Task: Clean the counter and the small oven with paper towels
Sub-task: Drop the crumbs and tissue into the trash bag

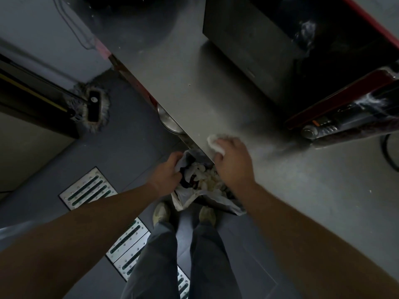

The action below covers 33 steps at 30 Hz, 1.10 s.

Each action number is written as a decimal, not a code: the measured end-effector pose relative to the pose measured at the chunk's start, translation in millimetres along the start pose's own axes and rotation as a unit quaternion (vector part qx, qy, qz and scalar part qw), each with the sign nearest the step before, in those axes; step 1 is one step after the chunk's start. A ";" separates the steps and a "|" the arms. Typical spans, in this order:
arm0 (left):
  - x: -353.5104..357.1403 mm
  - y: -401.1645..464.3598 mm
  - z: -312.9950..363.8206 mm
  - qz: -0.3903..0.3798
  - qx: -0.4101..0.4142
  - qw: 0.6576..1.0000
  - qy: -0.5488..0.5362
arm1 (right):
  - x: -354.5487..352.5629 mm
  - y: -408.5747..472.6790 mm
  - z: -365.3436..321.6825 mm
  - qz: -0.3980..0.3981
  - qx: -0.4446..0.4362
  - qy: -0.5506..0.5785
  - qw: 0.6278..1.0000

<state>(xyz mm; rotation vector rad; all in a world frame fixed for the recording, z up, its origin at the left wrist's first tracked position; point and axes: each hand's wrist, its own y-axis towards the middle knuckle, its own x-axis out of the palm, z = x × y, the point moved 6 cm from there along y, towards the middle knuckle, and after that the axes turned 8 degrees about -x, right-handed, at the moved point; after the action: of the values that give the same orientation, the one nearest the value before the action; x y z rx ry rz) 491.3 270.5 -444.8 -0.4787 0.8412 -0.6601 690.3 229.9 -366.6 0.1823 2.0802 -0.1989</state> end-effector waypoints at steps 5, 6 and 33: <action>-5.7 -4.4 2.2 -0.006 0.015 1.000 0.005 | 16.7 -53.3 -37.8 -0.029 -0.083 0.045 0.995; -5.6 -4.2 1.2 -0.008 0.010 1.000 0.008 | 8.1 -47.7 -38.2 -0.004 -0.077 0.054 0.996; -35.4 32.7 -16.5 0.015 0.019 1.000 -0.019 | -23.9 85.6 -26.1 0.107 0.038 0.033 0.993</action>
<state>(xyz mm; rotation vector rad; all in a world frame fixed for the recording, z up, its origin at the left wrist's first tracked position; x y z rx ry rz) 471.8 316.2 -456.3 -0.4412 0.7964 -0.6359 698.1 317.8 -338.7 0.4605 2.1024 -0.1427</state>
